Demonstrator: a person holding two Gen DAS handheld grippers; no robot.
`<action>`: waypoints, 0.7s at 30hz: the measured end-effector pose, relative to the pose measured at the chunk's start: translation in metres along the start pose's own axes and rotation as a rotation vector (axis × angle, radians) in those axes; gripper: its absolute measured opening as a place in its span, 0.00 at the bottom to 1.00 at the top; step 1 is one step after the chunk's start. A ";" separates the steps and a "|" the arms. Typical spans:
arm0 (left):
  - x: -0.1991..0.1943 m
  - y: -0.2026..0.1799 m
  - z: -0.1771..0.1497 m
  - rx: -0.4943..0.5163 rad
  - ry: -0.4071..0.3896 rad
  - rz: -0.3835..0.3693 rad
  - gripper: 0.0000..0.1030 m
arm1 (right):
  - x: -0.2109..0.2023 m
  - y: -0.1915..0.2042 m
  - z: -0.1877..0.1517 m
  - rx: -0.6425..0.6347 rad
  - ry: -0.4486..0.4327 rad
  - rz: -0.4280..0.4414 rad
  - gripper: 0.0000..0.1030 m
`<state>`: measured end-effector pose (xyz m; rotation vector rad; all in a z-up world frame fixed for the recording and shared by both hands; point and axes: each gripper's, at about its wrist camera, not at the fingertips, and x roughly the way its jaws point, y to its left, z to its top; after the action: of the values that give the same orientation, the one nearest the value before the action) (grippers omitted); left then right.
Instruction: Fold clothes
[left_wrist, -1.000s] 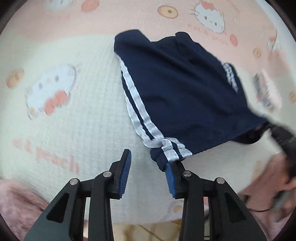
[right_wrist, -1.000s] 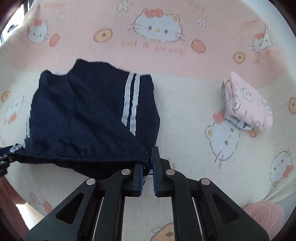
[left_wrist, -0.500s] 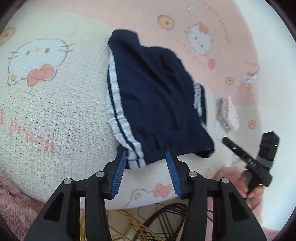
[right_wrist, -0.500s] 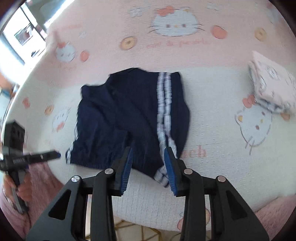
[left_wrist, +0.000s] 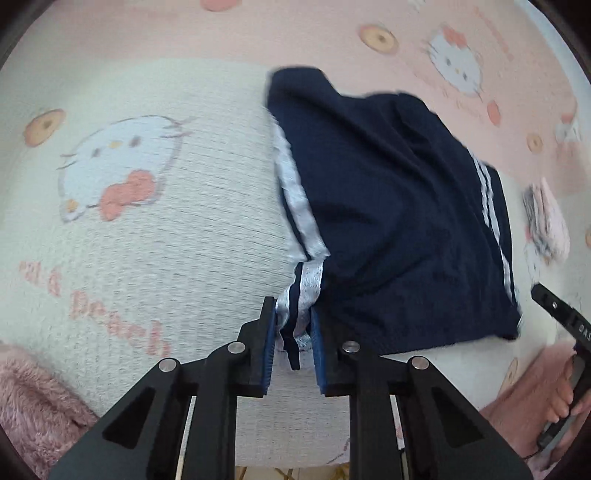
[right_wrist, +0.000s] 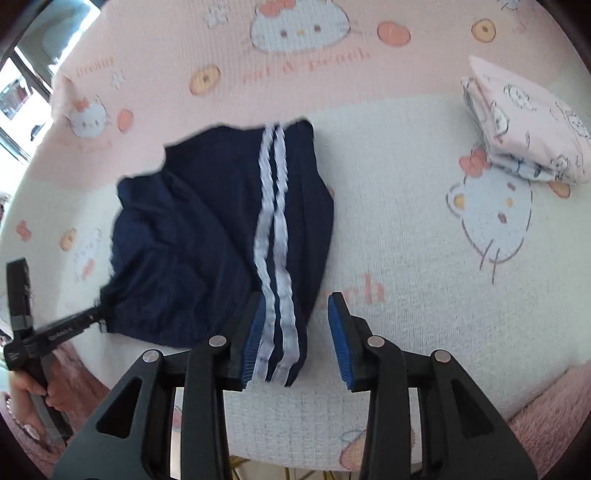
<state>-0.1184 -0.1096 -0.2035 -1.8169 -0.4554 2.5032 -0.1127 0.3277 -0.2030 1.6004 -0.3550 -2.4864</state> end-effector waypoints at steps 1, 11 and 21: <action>-0.004 0.008 0.000 -0.037 0.002 -0.039 0.19 | 0.000 0.000 0.001 -0.004 0.003 0.007 0.35; 0.022 -0.001 -0.007 -0.082 0.101 -0.220 0.40 | 0.037 0.005 -0.015 0.043 0.186 0.033 0.36; -0.090 -0.021 -0.006 -0.001 -0.052 -0.359 0.09 | -0.035 0.034 -0.006 -0.001 0.035 0.207 0.04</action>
<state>-0.0869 -0.1046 -0.1163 -1.5117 -0.7124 2.3062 -0.0922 0.3035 -0.1649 1.5202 -0.4886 -2.3010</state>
